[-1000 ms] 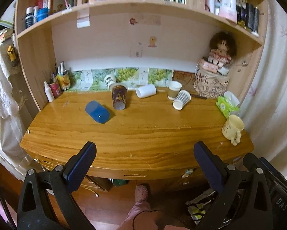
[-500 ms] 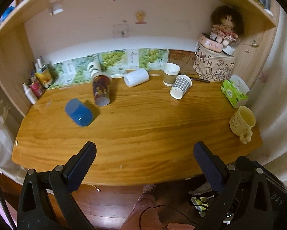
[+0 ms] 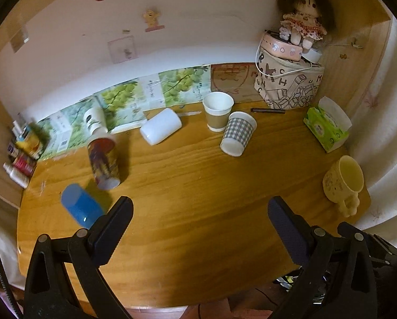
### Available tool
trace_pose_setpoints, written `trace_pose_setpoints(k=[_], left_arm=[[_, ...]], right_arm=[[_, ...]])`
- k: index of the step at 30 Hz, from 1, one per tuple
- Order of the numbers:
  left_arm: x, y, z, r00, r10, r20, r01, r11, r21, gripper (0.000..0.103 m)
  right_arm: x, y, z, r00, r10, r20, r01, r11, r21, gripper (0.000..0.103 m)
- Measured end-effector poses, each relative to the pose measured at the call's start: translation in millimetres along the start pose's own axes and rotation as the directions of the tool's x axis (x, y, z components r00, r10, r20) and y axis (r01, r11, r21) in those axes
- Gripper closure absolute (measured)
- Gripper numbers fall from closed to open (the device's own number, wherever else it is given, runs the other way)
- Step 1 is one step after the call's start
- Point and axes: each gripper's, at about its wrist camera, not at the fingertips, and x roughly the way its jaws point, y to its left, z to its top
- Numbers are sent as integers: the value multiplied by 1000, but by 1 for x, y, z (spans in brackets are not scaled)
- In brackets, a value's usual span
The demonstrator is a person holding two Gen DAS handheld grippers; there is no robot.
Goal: Flip cup upright
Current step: 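Move the left tool toward the gray plaid paper cup lying on its side, then close the left gripper around the body of the gray plaid cup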
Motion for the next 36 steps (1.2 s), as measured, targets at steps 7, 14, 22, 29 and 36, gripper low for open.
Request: trace_pose_setpoints(k=[7, 14, 22, 29, 36], left_arm=[[38, -9, 39, 998, -47, -49, 49, 998, 40, 1], [79, -16, 68, 990, -77, -116, 85, 994, 66, 1], [127, -25, 86, 976, -110, -187, 129, 988, 90, 1], [164, -36, 96, 970, -108, -218, 135, 984, 115, 1], [198, -47, 99, 960, -110, -257, 144, 982, 120, 1]], right_arm=[[32, 1, 29, 998, -32, -51, 32, 999, -12, 19], [60, 3, 50, 995, -52, -80, 50, 999, -20, 19], [89, 1, 65, 992, -41, -115, 43, 999, 9, 19], [112, -7, 69, 986, -41, -162, 49, 998, 42, 19], [125, -17, 70, 980, -49, -195, 63, 996, 65, 19]])
